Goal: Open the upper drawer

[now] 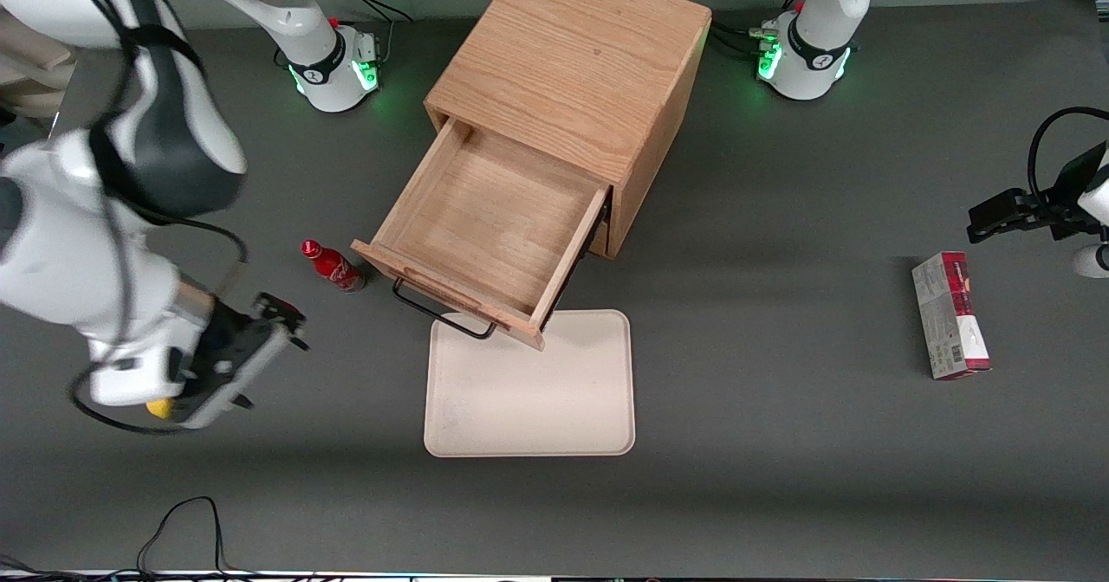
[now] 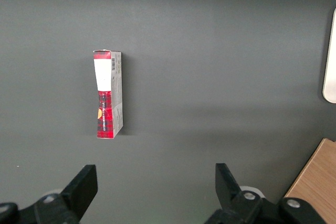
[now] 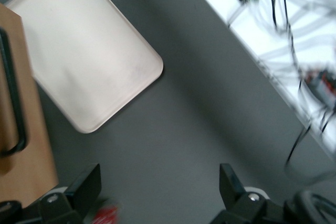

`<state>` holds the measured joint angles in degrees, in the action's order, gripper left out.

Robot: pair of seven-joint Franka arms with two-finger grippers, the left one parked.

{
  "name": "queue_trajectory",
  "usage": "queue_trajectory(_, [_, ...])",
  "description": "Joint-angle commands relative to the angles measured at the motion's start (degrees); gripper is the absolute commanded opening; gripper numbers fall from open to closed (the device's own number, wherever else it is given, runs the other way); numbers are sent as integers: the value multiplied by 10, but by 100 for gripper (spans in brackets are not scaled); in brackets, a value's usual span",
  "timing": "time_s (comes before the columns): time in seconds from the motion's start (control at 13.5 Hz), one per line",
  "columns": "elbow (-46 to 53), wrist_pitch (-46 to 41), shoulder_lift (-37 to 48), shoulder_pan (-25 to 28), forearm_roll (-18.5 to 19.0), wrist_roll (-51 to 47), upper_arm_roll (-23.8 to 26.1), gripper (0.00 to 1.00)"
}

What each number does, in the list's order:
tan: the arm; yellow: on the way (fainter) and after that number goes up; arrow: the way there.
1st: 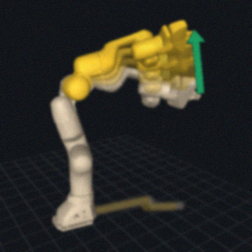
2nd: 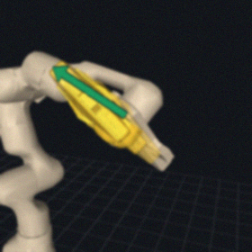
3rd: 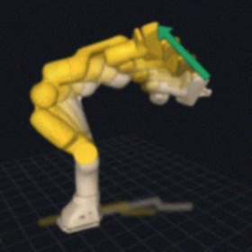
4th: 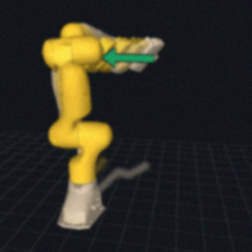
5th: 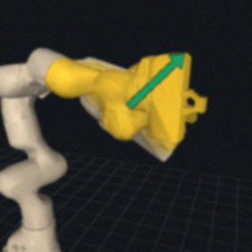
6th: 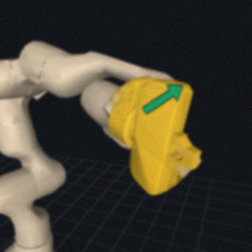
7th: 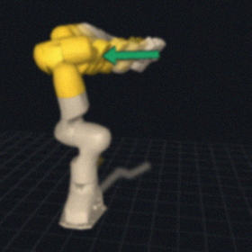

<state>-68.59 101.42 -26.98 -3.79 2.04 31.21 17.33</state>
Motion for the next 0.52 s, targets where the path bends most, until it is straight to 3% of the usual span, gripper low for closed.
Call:
queue_trajectory(0.0, [-110, -41, 113, 5, -100, -143, -101, 100])
queue_trajectory(0.22, [-272, -42, 254, 7, -26, -330, -104, 100])
queue_trajectory(0.44, [-370, -43, 359, 6, -2, -368, -104, 100])
